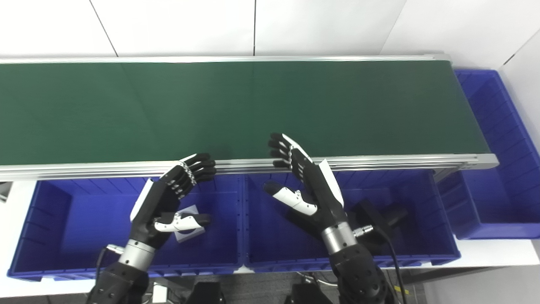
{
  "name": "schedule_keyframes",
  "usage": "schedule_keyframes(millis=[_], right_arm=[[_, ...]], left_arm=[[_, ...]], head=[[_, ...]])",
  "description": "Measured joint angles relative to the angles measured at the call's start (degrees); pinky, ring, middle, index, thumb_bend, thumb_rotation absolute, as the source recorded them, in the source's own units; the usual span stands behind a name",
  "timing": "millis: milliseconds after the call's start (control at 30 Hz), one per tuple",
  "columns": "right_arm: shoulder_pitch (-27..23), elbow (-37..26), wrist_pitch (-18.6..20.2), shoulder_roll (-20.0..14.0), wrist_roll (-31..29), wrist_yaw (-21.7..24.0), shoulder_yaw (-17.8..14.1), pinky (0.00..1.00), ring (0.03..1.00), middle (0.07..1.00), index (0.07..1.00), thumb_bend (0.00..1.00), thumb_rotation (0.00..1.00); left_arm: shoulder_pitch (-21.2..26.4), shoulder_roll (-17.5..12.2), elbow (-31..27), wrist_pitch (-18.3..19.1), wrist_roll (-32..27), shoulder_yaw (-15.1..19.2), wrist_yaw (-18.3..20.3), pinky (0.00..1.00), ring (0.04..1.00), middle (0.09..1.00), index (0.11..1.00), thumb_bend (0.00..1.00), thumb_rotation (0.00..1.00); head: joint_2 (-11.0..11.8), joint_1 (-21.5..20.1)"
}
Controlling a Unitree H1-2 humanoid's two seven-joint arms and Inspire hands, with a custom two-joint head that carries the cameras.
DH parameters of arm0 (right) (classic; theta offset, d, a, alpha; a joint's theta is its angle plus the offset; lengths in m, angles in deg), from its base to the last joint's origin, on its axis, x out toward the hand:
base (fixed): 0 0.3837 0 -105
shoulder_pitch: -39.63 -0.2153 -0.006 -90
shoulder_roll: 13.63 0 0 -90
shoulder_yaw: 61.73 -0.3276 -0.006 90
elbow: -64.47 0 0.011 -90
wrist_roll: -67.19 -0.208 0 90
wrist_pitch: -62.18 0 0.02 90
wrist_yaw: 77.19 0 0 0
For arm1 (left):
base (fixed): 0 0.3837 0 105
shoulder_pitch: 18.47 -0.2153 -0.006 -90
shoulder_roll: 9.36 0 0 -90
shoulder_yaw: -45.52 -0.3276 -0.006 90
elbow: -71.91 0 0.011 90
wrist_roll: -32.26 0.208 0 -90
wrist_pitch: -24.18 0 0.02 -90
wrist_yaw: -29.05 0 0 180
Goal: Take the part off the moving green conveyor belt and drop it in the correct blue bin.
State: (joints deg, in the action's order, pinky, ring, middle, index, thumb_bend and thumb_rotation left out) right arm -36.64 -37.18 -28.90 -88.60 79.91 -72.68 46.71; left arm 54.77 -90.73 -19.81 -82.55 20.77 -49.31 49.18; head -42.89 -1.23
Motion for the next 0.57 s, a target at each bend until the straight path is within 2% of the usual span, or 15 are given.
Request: schedule_keyframes(millis=[33, 133, 333, 567], right_arm=[[0.0, 0.6, -0.6, -0.5, -0.5, 0.1, -0.2, 0.73, 0.807, 0.841, 0.874, 0.72, 0.66], [0.0, 3.3, -3.7, -2.1, -2.3, 0.3, -0.8, 0.71, 0.793, 0.835, 0.865, 0.71, 0.64], [0.9, 5.1, -6.4, -4.1, -4.7, 0.6, -2.3, 0.73, 0.798, 0.832, 0.868, 0.68, 0.62], [1.4, 5.4, -8.8, -5.1, -5.2, 1.2, -2.8, 0.75, 0.817, 0.841, 0.873, 0.67, 0.57]], left_arm=[[0.0, 0.3, 0.3, 0.0, 0.3, -0.1, -0.2, 0.76, 0.77, 0.791, 0.794, 0.98, 0.29], [-0.2, 1.1, 0.5, 0.0, 1.2, -0.7, -0.6, 0.76, 0.777, 0.801, 0.799, 0.98, 0.29], [-0.2, 1.7, 1.3, -0.3, 2.4, -1.3, -1.6, 0.75, 0.773, 0.803, 0.802, 0.98, 0.31], [-0.4, 3.1, 2.4, -0.7, 3.5, -2.5, -2.2, 0.75, 0.78, 0.811, 0.81, 0.97, 0.31]], head=[[0.0, 0.0], [1.9, 3.1], [3.5, 5.7], [4.3, 6.7]])
